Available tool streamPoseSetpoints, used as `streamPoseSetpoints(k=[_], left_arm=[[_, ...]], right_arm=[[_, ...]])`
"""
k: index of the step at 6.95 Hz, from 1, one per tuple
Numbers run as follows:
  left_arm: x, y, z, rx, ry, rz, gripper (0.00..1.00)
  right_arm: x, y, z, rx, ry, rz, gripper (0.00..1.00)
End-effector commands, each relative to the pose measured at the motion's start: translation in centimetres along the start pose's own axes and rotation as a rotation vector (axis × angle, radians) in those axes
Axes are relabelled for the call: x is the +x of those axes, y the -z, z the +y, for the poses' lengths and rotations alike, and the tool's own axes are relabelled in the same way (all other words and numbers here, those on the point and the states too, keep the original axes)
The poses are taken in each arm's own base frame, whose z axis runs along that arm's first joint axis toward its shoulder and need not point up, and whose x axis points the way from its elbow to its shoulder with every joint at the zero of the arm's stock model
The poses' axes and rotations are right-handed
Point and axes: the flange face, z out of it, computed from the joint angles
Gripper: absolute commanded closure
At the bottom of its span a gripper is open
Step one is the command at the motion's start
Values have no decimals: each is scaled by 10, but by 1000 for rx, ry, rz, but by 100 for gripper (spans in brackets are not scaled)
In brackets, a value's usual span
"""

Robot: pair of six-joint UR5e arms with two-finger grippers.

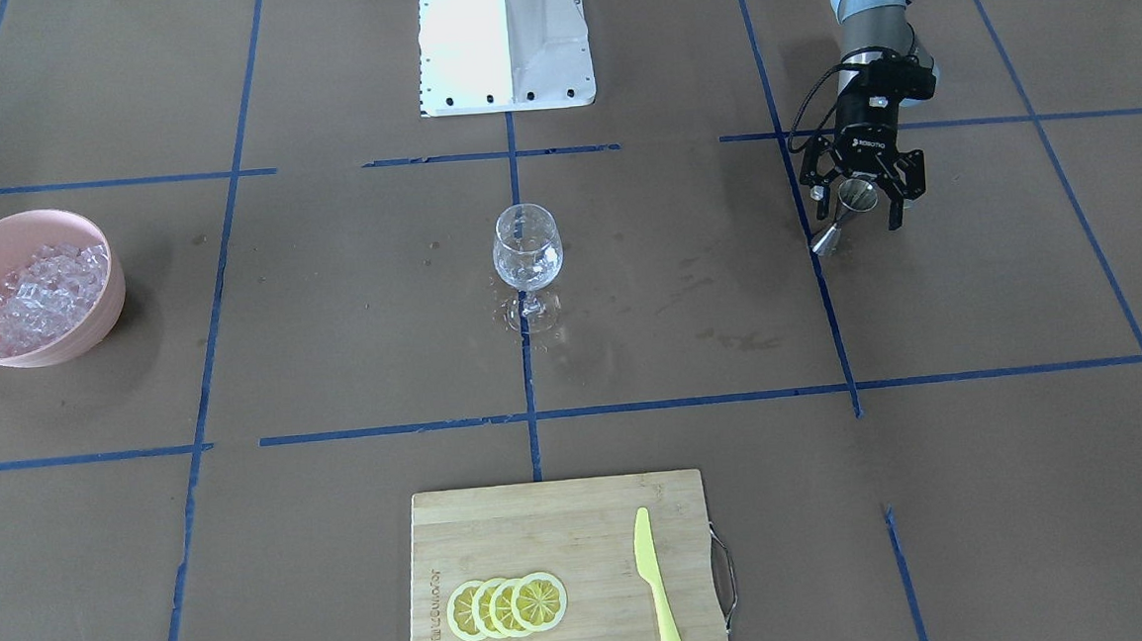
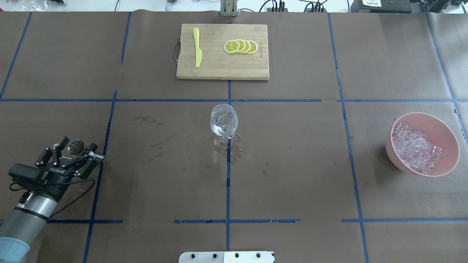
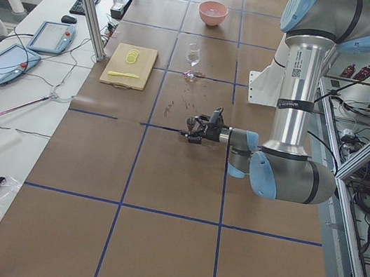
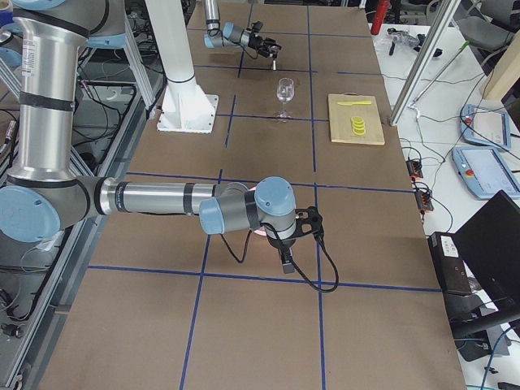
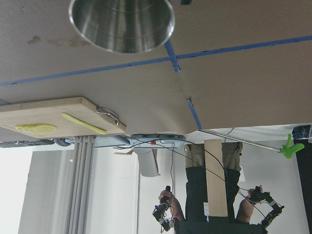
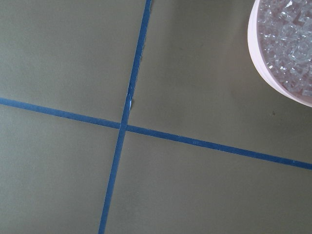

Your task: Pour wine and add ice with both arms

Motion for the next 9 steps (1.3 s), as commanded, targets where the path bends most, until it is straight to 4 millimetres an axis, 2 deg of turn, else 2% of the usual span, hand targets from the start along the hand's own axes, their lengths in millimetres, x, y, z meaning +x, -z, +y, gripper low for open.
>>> streamPoseSetpoints(k=[1, 2, 3, 4, 6, 9], left_arm=[[8, 1, -16, 27, 37, 1, 0], [21, 2, -33, 43, 24, 16, 0], [26, 2, -49, 59, 18, 30, 0], [23, -1, -55, 58, 3, 52, 0], [-5, -35, -83, 30, -79, 109, 0], [-71, -88, -131, -126, -258, 140, 0]], right_arm=[[1, -1, 0, -1, -1, 0, 0], [1, -1, 0, -2, -2, 0, 0], [1, -1, -1, -1, -1, 0, 0], [1, -1, -1, -2, -2, 0, 0], [1, -1, -1, -1, -1, 0, 0], [-1, 1, -2, 2, 2, 0, 0]])
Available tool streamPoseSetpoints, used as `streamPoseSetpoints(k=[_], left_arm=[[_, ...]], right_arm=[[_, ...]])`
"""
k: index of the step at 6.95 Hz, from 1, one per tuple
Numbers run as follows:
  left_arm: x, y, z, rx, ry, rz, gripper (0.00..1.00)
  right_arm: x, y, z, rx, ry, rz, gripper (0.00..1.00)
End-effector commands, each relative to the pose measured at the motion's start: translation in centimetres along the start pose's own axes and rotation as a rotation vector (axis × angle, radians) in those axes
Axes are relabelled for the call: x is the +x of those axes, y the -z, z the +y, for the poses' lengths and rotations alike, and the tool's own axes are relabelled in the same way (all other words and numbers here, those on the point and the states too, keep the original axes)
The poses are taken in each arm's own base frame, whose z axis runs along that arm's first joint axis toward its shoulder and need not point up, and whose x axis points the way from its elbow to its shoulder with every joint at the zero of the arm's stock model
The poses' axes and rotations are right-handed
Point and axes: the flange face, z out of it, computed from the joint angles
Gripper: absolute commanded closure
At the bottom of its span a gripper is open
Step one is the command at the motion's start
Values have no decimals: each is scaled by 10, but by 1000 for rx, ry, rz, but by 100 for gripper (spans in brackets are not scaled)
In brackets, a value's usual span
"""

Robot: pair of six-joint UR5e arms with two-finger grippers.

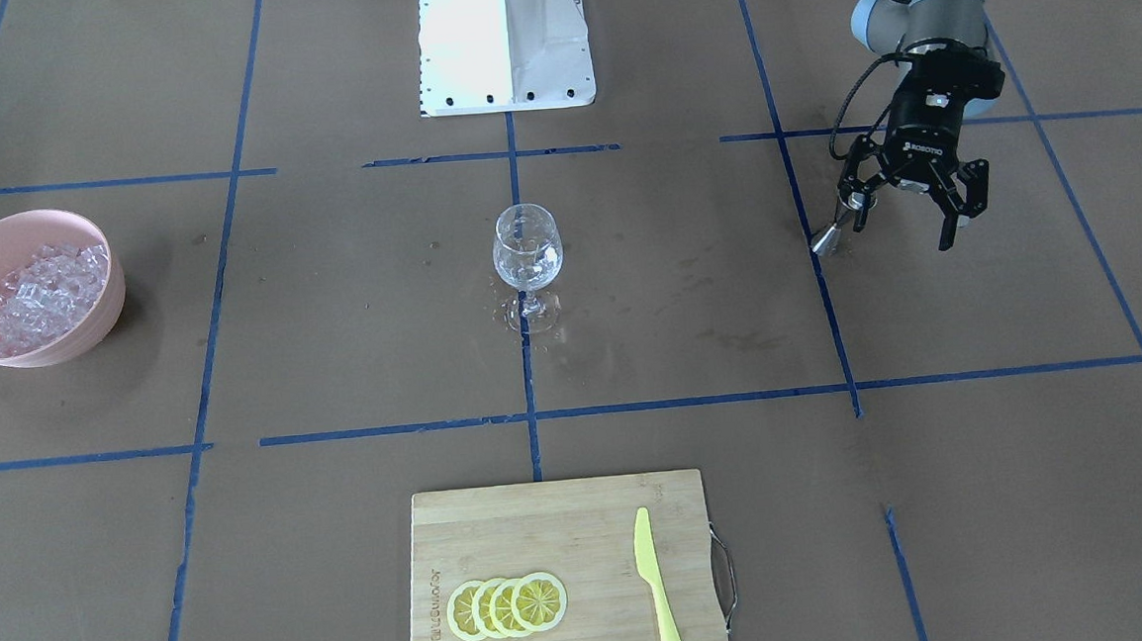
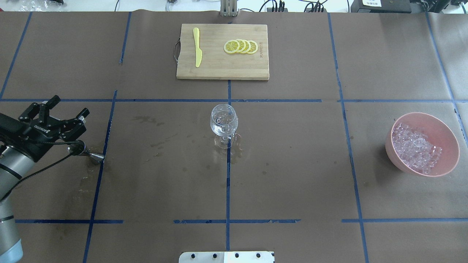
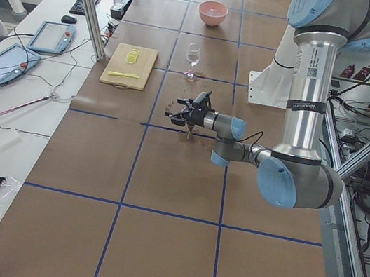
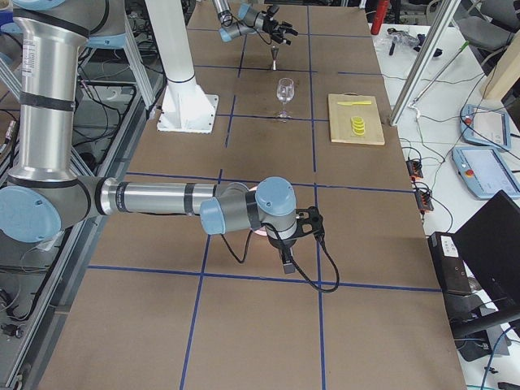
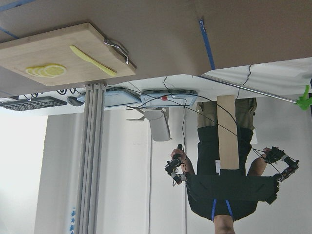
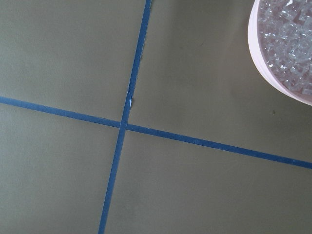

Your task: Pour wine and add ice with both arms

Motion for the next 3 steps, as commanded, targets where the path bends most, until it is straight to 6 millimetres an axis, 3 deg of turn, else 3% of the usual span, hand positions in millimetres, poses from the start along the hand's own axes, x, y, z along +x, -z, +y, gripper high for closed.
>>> streamPoseSetpoints(k=[1, 3], left_arm=[[-64, -22, -28, -151, -125, 14, 0], [-132, -39, -61, -318, -211, -52, 0]], right_arm=[[-1, 1, -1, 3, 3, 0, 0], [-2, 2, -1, 4, 4, 0, 0]])
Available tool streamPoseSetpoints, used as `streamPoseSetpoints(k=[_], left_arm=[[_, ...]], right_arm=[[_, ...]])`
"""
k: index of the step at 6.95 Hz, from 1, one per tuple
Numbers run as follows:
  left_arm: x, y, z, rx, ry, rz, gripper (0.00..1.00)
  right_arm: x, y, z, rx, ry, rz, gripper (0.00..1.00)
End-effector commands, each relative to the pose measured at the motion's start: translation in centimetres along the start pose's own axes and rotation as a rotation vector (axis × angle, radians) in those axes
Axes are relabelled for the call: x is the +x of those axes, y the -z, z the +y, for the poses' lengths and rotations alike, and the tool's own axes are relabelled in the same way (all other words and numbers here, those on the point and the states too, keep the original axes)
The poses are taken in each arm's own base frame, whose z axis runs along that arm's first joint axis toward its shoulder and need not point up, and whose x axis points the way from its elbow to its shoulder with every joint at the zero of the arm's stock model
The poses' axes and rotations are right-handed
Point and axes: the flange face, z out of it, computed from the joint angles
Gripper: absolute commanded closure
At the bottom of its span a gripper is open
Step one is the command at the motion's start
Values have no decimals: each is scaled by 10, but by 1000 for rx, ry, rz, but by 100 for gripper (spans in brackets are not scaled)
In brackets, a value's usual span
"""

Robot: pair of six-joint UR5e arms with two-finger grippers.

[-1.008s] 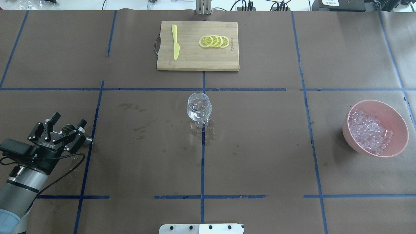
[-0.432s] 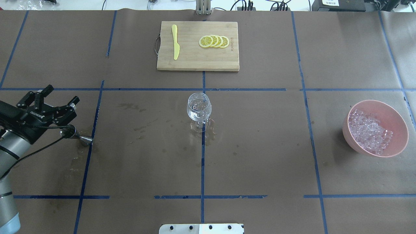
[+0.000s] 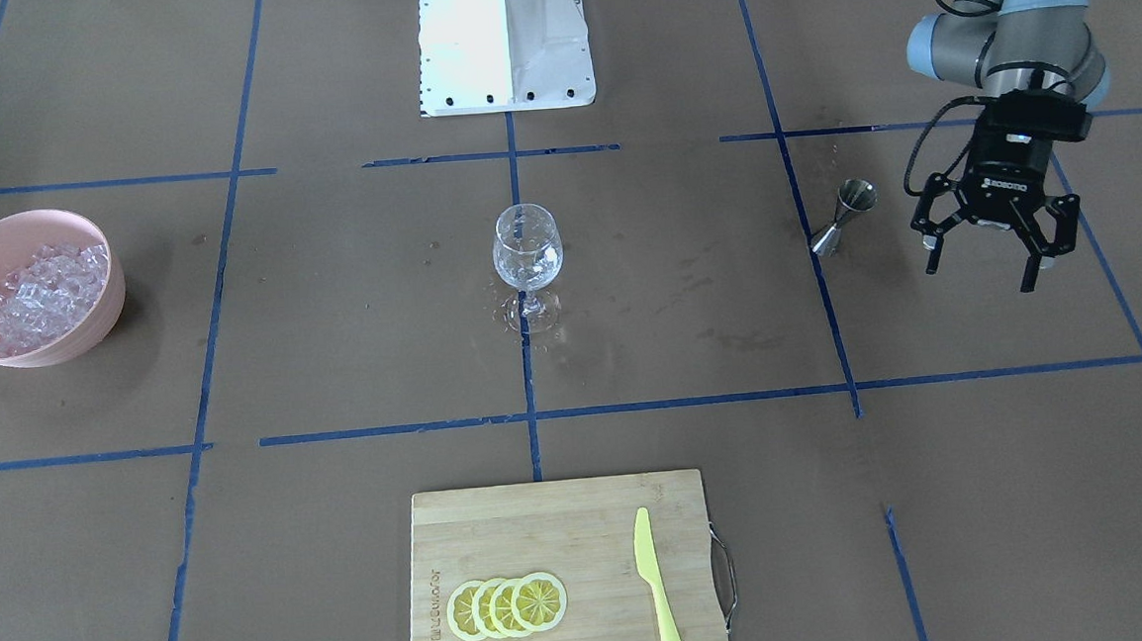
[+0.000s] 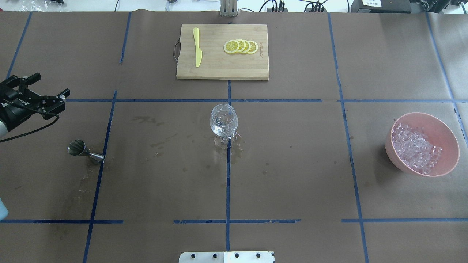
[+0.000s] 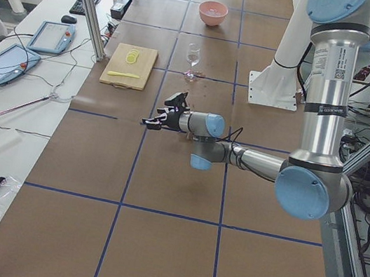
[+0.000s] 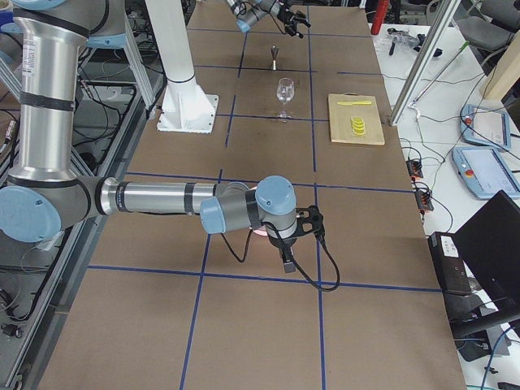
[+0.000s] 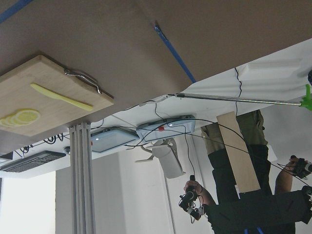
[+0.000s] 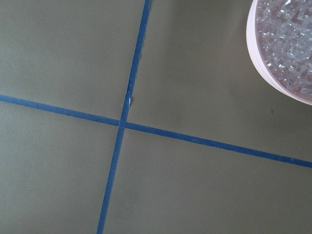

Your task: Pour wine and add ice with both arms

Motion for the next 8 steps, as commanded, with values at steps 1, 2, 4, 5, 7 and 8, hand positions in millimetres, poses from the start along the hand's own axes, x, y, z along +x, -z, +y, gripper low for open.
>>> streamPoseSetpoints(k=[1, 2, 4, 5, 7, 8], left_arm=[[-89, 4, -36, -172, -163, -32, 0], [-135, 17, -54, -264, -200, -23, 0], [-205, 44, -83, -446, -162, -48, 0], [-230, 61, -85, -501, -72, -15, 0], [-272, 95, -63, -616, 94, -35, 0], [-282, 109, -18, -688, 147, -58, 0]], right_arm=[[0, 0, 0, 0, 0, 0, 0], [-1, 1, 0, 1, 1, 0, 0], [0, 0, -1, 1, 1, 0, 0], [0, 0, -1, 1, 1, 0, 0], [-1, 1, -2, 2, 2, 0, 0], [0, 0, -1, 0, 0, 0, 0]])
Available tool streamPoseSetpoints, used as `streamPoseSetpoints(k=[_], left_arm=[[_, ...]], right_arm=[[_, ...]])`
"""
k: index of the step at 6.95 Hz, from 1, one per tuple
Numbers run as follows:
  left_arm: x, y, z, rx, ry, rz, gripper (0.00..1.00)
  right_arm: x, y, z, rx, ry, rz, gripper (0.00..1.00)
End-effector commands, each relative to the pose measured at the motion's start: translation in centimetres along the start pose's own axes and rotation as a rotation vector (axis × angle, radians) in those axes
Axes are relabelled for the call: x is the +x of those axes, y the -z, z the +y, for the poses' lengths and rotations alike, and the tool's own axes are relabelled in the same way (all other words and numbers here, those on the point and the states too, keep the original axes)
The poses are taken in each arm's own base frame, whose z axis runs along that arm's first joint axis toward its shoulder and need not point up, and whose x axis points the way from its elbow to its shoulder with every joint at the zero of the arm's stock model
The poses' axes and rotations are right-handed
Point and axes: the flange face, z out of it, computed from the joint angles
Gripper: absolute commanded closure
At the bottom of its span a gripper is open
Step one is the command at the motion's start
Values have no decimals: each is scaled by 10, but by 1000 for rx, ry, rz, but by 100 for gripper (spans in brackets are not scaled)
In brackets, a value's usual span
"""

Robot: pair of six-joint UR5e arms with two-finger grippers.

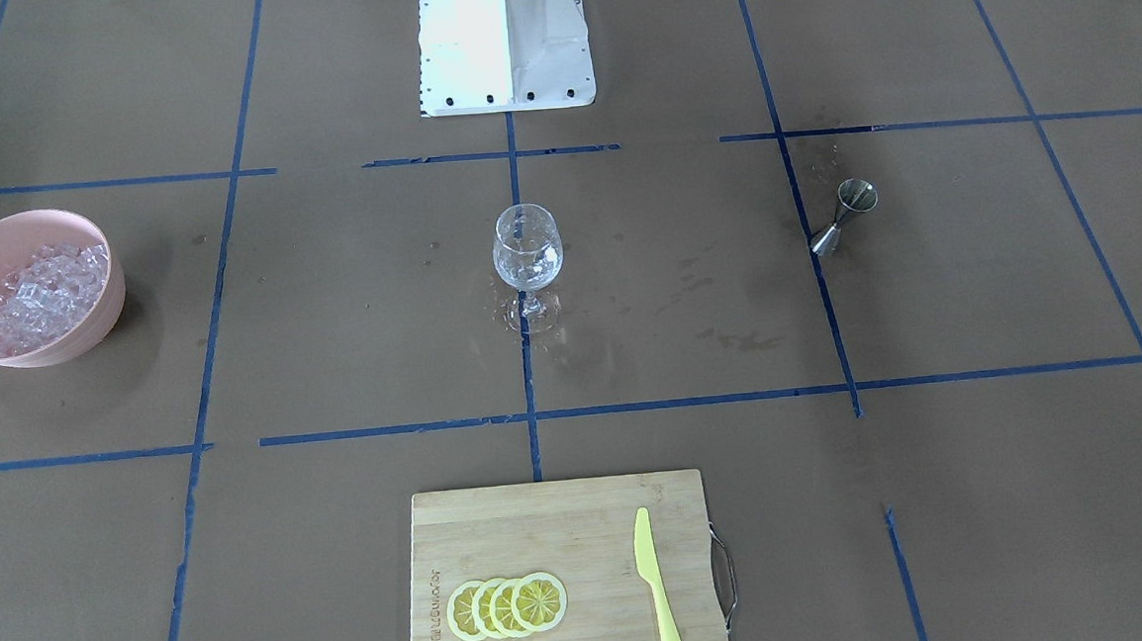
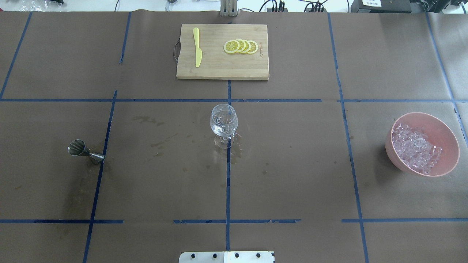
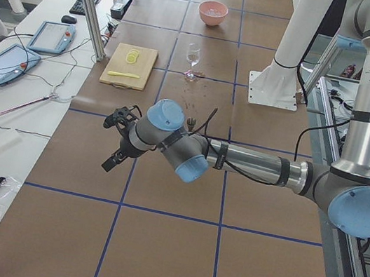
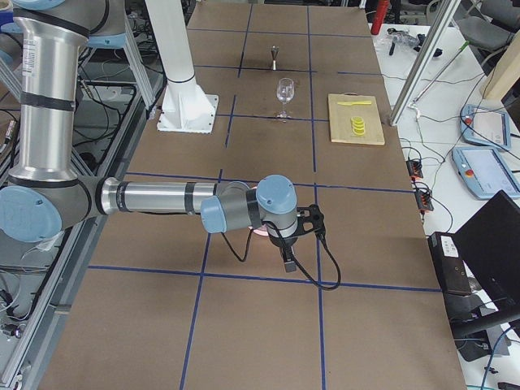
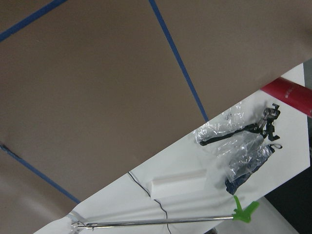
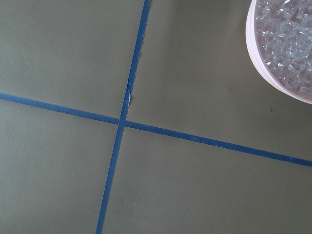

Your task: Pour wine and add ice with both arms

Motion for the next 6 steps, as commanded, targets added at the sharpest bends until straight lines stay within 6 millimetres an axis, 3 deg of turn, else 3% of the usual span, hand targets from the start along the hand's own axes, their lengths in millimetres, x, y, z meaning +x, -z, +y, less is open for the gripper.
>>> streamPoseSetpoints(k=[1, 3, 4, 6], left_arm=[[-28, -22, 63, -175, 143, -5, 0], [-34, -28, 63, -425, 330, -20, 0], [-27, -17, 58, -465, 361, -11, 0], [-20, -10, 73, -460, 256, 104, 0]], right_arm=[[0, -1, 1, -1, -1, -2, 0], [0, 0, 0, -1, -1, -2, 0], [-1, 1, 0, 1, -1, -2, 0], [-8, 7, -6, 15, -18, -8, 0]])
